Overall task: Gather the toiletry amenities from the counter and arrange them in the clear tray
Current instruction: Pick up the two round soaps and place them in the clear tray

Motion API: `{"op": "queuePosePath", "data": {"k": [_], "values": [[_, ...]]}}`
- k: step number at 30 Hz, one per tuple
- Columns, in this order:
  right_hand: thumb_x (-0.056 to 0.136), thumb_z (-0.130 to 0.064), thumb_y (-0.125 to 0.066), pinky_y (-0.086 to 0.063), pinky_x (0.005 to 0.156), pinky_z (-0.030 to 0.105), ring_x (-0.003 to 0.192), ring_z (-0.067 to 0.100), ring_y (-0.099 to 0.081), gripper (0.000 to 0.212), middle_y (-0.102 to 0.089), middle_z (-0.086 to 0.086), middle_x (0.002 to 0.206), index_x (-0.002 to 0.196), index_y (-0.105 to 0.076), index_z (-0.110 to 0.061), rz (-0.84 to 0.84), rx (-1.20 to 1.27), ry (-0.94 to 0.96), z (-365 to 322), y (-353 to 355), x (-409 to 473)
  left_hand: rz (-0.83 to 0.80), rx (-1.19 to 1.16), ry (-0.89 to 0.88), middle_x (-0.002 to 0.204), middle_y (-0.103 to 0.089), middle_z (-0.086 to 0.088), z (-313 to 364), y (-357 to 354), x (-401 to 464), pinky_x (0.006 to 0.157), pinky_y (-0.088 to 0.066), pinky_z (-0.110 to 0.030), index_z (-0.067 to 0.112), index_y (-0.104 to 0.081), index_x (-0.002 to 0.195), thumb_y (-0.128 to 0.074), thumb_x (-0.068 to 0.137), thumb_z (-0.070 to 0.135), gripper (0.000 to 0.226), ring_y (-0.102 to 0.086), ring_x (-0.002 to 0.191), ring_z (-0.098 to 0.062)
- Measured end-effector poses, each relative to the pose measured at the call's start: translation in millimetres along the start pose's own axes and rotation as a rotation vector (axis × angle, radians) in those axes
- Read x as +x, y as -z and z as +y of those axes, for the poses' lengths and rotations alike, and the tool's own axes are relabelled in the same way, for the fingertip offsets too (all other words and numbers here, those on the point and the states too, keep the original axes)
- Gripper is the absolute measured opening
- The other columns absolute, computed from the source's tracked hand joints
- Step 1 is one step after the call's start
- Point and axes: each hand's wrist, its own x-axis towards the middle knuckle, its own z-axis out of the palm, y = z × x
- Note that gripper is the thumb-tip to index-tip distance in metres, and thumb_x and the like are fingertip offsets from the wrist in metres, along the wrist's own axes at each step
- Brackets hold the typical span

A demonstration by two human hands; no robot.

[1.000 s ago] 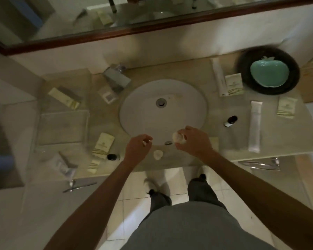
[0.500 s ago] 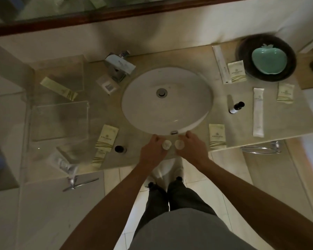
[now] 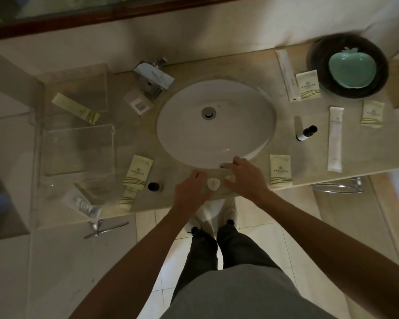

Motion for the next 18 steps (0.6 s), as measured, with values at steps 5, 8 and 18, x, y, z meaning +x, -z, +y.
{"op": "queuePosePath", "data": {"k": [5,8,18], "values": [[0.079,-0.042,-0.069,-0.047,0.063,0.029,0.088,0.018,-0.059,0.036,-0.054,-0.002,0.098,0.107,-0.068,-0.019,-0.084,-0.079,-0.062,25,-7,-16,-0.067,-0.038,-0.121,0.121,-0.042,0.007,8,3,12,0.067,-0.053,-0.032,0.019,-0.053,0.12,-0.064,0.086,0.042,0.042,-0.061,0.087,-0.016],[0.081,-0.044,-0.069,-0.049,0.061,0.029,0.083,0.019,-0.062,0.03,-0.059,-0.002,0.094,0.099,-0.069,-0.02,-0.038,-0.069,-0.038,26,-17,-18,-0.091,0.008,-0.129,0.118,-0.044,0.005,10,1,16,0.07,-0.055,-0.036,0.018,-0.056,0.114,-0.063,0.087,0.043,0.037,-0.061,0.086,-0.018],[0.074,-0.046,-0.079,-0.05,0.065,0.026,0.084,0.02,-0.065,0.048,-0.065,0.001,0.105,0.109,-0.068,-0.016,0.045,0.055,-0.056,-8,-25,-14,-0.031,0.015,-0.107,0.121,-0.047,0.004,-19,40,12,0.073,-0.055,-0.037,0.016,-0.058,0.119,-0.063,0.086,0.051,0.048,-0.062,0.087,-0.018]]}}
